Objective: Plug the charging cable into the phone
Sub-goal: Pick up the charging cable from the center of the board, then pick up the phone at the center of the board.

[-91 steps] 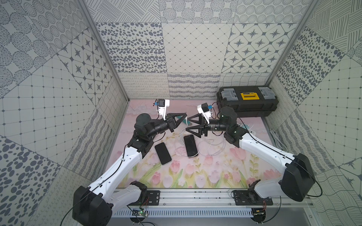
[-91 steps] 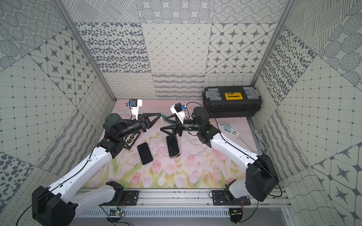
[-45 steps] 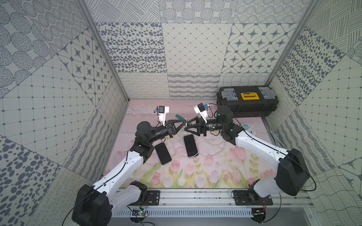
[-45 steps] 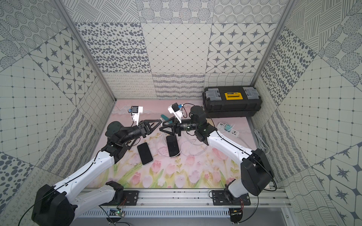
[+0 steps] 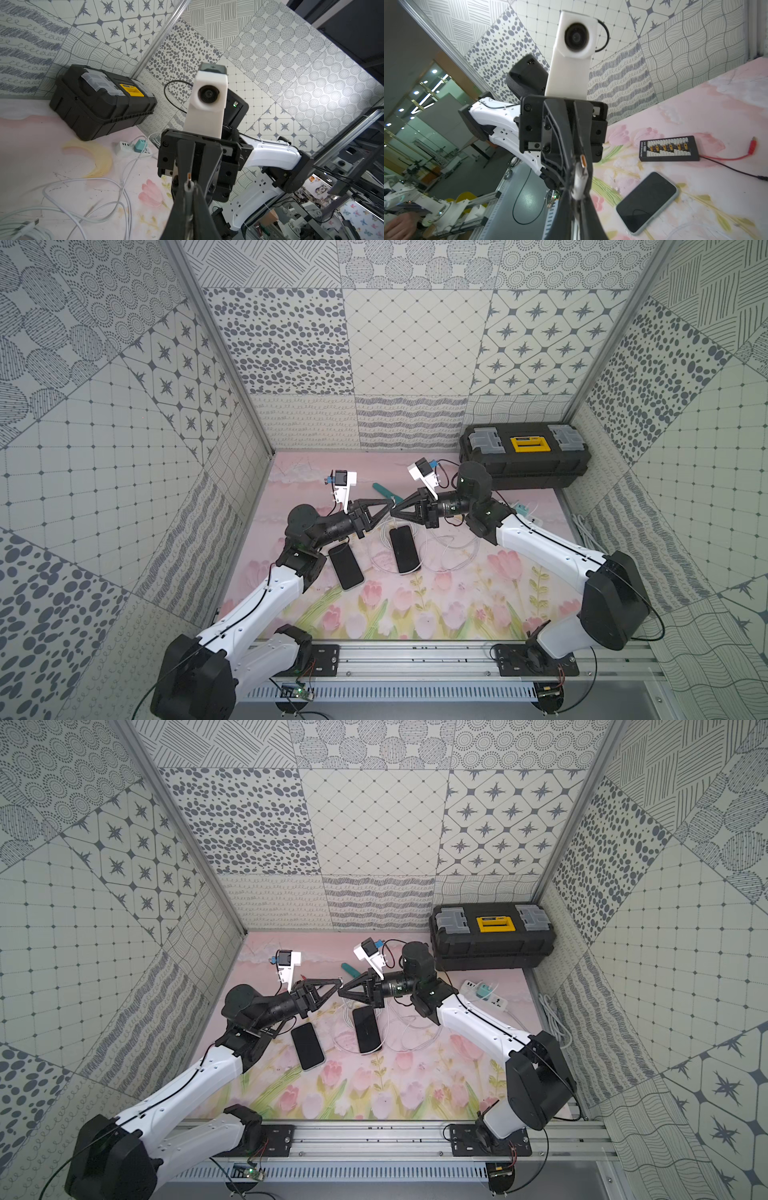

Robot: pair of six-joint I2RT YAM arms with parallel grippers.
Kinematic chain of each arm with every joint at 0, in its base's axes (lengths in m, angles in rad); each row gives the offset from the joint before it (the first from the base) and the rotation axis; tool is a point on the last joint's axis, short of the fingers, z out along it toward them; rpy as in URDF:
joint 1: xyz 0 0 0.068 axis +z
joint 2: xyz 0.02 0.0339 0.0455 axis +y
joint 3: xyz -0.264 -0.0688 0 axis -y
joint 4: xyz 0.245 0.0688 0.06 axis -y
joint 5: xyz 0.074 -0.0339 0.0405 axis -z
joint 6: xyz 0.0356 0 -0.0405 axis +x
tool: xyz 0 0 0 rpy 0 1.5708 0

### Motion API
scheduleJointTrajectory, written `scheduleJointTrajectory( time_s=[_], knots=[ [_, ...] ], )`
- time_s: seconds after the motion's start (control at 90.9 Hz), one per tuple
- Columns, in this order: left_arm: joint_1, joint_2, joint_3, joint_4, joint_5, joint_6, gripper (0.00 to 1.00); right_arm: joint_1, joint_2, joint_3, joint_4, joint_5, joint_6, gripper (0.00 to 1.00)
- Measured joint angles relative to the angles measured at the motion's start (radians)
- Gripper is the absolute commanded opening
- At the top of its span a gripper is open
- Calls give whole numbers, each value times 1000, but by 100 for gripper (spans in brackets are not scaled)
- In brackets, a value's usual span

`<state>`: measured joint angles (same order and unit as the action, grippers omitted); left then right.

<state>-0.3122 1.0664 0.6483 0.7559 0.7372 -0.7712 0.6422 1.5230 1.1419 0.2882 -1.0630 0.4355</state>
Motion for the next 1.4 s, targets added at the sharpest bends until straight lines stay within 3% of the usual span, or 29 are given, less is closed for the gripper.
scheduleJointTrajectory(
  time_s=[0.297,0.44,0.561,0.671,0.77,1.056,1.254,1.331,1.397],
  knots=[
    [2,-10,-10,7,-2,-1,0,2,0,0,1,-1,3,0],
    [2,-18,-10,0,3,3,51,2,0,0,-4,1,3,0],
    [2,-43,-5,-37,21,14,66,-8,2,0,-18,1,2,0],
    [12,-84,18,-111,28,44,67,-16,2,0,-49,0,-6,0],
    [36,-117,53,-211,18,58,62,-21,2,0,-93,1,-27,0],
    [106,-139,186,-782,-177,64,61,-13,1,-5,-258,53,-142,0],
    [117,-88,153,-1141,-287,-4,46,4,-31,-63,-318,109,-183,0],
    [116,-53,128,-1260,-319,-48,49,12,-39,-72,-327,122,-189,0],
    [101,-25,116,-1345,-355,-84,74,17,-45,-76,-332,130,-193,0]
  ],
)
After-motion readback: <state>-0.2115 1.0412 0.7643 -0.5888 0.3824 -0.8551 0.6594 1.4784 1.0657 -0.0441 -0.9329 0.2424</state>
